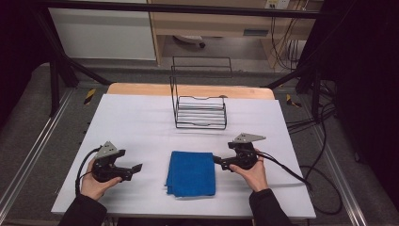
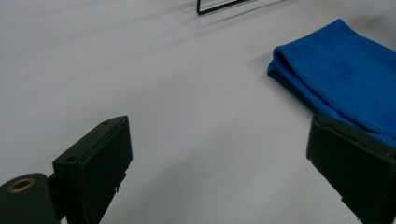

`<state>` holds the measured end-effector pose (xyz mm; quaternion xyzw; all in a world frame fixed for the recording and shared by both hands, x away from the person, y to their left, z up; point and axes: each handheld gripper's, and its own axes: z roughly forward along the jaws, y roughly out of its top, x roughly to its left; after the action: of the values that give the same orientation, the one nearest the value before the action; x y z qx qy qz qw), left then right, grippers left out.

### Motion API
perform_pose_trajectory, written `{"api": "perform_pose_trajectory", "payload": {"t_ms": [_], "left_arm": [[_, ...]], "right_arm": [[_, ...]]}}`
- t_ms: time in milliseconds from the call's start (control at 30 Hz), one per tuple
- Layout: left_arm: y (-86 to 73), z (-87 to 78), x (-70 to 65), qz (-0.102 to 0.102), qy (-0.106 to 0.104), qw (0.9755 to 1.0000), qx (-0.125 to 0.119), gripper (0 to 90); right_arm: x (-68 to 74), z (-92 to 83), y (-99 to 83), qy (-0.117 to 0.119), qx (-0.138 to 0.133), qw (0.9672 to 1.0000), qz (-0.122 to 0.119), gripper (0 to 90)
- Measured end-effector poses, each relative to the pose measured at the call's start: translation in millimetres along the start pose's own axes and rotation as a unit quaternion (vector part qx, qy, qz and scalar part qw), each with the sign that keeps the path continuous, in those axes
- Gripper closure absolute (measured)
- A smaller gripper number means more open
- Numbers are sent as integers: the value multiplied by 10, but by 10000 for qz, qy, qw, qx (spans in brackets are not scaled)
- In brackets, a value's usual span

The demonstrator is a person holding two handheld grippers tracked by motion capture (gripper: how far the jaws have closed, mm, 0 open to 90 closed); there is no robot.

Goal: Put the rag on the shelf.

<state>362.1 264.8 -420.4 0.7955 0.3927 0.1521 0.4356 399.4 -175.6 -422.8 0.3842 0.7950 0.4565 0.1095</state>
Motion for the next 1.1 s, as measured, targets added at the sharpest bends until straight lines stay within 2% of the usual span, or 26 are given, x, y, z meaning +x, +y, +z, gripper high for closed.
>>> {"api": "perform_pose_trajectory", "payload": {"t_ms": [133,400,800,833,967,1100], "left_arm": [[107,63,-95,91,-38,9999,56,83],[336,274,-234,109,-32,9998,176,99],[586,654,-421,151,-27,9994,319,139],[604,690,-434,179,-14,9992,358,144],[634,829,-475,82,8,9990,439,188],[612,954,-510,147,65,9979,628,248]], "right_arm": [[-61,-71,-84,-3,54,9999,117,47],[-145,-164,-229,-126,40,9996,233,33],[-139,-222,-250,-159,-29,9996,237,28],[-136,-219,-251,-162,-34,9996,243,28],[-131,-213,-257,-159,-5,9996,233,30],[-129,-209,-262,-136,3,9997,215,33]]}}
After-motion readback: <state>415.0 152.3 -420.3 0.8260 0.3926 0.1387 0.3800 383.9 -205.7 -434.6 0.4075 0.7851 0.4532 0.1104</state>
